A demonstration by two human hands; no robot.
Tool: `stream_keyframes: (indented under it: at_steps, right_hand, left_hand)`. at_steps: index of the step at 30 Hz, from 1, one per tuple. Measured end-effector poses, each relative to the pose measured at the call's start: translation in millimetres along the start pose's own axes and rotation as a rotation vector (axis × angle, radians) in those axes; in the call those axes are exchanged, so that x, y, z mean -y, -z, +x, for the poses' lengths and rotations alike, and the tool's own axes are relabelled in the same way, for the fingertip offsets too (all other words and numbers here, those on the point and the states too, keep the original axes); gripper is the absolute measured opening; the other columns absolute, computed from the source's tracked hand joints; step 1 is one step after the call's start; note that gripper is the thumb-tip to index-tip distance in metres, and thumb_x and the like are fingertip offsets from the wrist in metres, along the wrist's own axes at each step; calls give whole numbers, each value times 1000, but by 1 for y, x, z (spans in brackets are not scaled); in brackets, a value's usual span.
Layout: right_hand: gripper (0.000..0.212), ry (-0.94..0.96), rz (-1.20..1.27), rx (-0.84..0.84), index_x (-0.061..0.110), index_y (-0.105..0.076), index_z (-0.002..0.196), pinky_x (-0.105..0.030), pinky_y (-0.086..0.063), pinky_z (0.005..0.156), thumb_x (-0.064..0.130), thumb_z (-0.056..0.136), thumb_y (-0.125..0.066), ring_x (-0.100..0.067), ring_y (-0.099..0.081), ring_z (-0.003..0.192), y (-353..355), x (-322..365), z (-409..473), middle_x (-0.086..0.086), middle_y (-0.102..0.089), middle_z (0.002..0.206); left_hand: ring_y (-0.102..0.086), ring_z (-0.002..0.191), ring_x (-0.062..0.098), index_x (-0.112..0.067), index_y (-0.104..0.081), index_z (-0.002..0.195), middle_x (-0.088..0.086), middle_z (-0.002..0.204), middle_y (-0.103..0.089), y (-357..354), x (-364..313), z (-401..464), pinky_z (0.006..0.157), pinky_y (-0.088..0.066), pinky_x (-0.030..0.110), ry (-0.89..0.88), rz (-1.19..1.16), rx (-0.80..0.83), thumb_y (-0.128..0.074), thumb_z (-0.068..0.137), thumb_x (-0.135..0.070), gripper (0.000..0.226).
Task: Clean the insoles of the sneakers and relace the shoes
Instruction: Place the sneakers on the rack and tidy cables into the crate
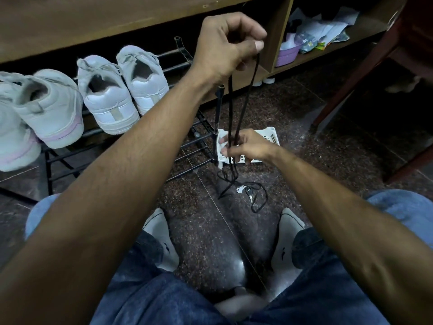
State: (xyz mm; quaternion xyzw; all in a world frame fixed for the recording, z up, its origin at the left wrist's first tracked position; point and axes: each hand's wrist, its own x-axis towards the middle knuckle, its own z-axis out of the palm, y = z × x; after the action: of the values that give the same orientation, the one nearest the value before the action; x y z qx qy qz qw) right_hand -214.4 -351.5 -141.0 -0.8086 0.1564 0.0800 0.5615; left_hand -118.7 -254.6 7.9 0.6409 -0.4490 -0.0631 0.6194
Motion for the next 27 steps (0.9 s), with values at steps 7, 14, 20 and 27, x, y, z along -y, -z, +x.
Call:
stream_keyframes:
  at_steps: [7, 14, 20, 27]
  right_hand:
    - [9, -116, -82, -193, 13, -61, 83, -24, -46, 43, 13, 93, -61, -12, -56, 56, 4, -24, 5, -5, -66, 77]
    - [15, -11, -21, -255, 13, -62, 85, -24, -49, 45, -1, 90, -61, -11, -54, 54, 38, -13, -10, -6, -65, 76]
    - [28, 86, -109, -176, 8, -66, 89, -26, -48, 46, -15, 82, -53, -15, -54, 53, 47, 16, -10, -2, -64, 66]
    - [18, 182, -101, -100, 2, -64, 89, -21, -39, 41, -13, 79, -60, -14, -55, 47, 49, 39, -14, -9, -67, 68]
  left_hand:
    - [-62, 66, 6, -24, -67, 77, -5, 79, -68, 64, 31, 0, 60, -54, 29, 52, 159, -373, -70, 76, -9, 15]
    - [-57, 97, 13, -24, -71, 91, -3, 106, -62, 50, 78, -46, 78, -47, 29, 211, 805, -194, -57, 86, -14, 18]
    - [-49, 121, 15, -20, -56, 131, 1, 130, -55, -17, 96, -77, 104, -38, 29, 355, 343, 281, -70, 78, 0, 58]
    - [-58, 92, 8, -13, -57, 113, -1, 93, -62, -50, 105, -96, 85, -47, 21, 511, -211, 209, -67, 76, 14, 48]
